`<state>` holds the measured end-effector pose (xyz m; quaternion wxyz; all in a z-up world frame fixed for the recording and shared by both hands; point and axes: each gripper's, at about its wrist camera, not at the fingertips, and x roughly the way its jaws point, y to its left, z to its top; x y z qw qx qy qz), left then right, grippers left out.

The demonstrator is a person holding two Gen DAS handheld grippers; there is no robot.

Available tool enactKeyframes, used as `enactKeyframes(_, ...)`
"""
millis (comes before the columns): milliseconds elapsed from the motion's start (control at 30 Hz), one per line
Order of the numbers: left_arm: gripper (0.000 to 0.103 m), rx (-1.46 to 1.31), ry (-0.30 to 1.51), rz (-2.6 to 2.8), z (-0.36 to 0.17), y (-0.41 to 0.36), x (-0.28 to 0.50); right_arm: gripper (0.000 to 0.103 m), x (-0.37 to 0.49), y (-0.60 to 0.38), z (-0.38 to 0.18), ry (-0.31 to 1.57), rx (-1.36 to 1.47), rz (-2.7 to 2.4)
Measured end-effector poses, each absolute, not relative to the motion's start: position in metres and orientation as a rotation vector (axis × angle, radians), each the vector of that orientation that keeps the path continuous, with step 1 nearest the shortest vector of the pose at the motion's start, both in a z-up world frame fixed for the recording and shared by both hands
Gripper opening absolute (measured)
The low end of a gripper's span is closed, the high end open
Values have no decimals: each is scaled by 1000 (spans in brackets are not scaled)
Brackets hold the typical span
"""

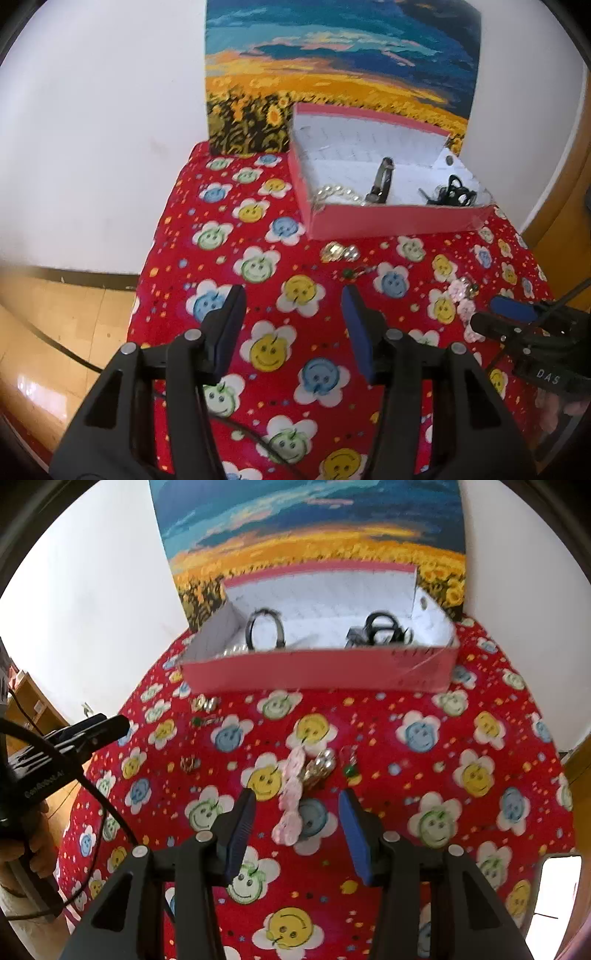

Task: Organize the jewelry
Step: 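Grasp the pink flower hair clip with the right gripper while the left approaches a small ring, then lift the pink clip toward the box with the right gripper while the left grasps the small ring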

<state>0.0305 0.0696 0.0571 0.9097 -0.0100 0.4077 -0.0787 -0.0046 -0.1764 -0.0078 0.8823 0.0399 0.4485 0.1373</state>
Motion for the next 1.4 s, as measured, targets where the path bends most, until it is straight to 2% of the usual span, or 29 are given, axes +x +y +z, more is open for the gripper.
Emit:
enactKeyframes(467,47,-31,866,-179,46,69,24,50,-3,-160,-22,932,49,296)
enactKeyframes(533,47,-30,868,-185,45,68,23,44,-3,-158,-24,919,38,291)
enactKeyframes(600,48,-34,872,-194,45,67,23,20,-3,-156,-25,908,24,282)
enactKeyframes(633,48,-37,876,-200,45,66,23,15,-3,-158,-25,903,21,275)
enactKeyframes(1200,46,27,918,-306,32,14,20,14,-22,-193,5,821,175,392)
enactKeyframes(1400,25,51,947,-332,23,-1,23,14,-31,-215,15,786,212,388)
